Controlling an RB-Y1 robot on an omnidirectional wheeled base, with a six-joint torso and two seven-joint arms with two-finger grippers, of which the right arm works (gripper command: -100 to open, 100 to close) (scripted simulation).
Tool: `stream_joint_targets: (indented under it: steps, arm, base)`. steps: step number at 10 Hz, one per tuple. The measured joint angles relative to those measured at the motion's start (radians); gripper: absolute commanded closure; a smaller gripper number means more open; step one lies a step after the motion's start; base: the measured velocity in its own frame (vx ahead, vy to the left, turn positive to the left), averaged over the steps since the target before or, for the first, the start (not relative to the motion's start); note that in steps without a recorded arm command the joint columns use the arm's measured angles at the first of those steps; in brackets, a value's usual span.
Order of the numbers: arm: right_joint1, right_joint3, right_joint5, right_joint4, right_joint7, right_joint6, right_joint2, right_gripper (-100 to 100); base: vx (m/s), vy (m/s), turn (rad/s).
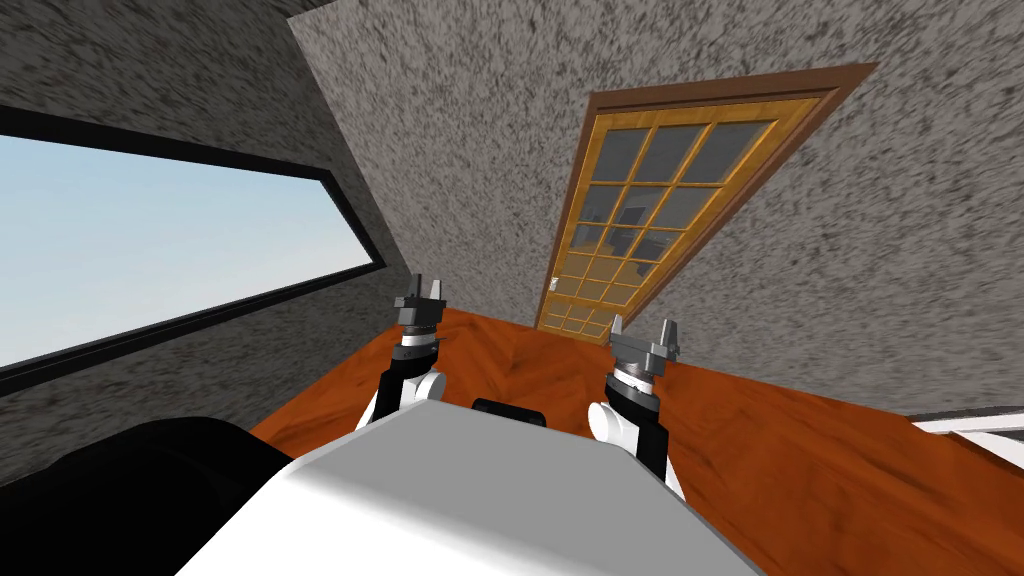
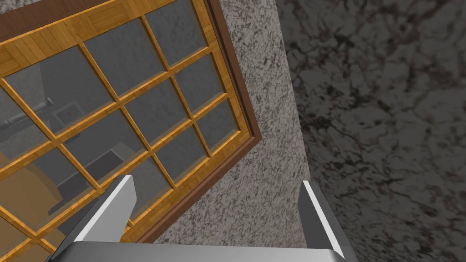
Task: Pull the door open
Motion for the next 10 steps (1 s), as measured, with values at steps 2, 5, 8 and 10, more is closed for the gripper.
stream_joint_targets:
  steps: [2, 5, 8, 10]
  arm:
    - [-0.016, 0.004, -0.019, 0.045, -0.026, -0.01, -0.008, -100]
    - [-0.034, 0.006, -0.055, 0.118, -0.075, -0.032, -0.025, -100]
    - [-0.052, 0.018, -0.087, 0.181, -0.118, -0.045, -0.032, -100]
    - [-0.072, 0.018, -0.114, 0.234, -0.153, -0.053, -0.042, -100]
  base:
    - [0.088, -0.018, 0.078]
    - [0.097, -0.023, 0.095]
    - [0.096, -0.024, 0.093]
    - [0.098, -0.041, 0.1]
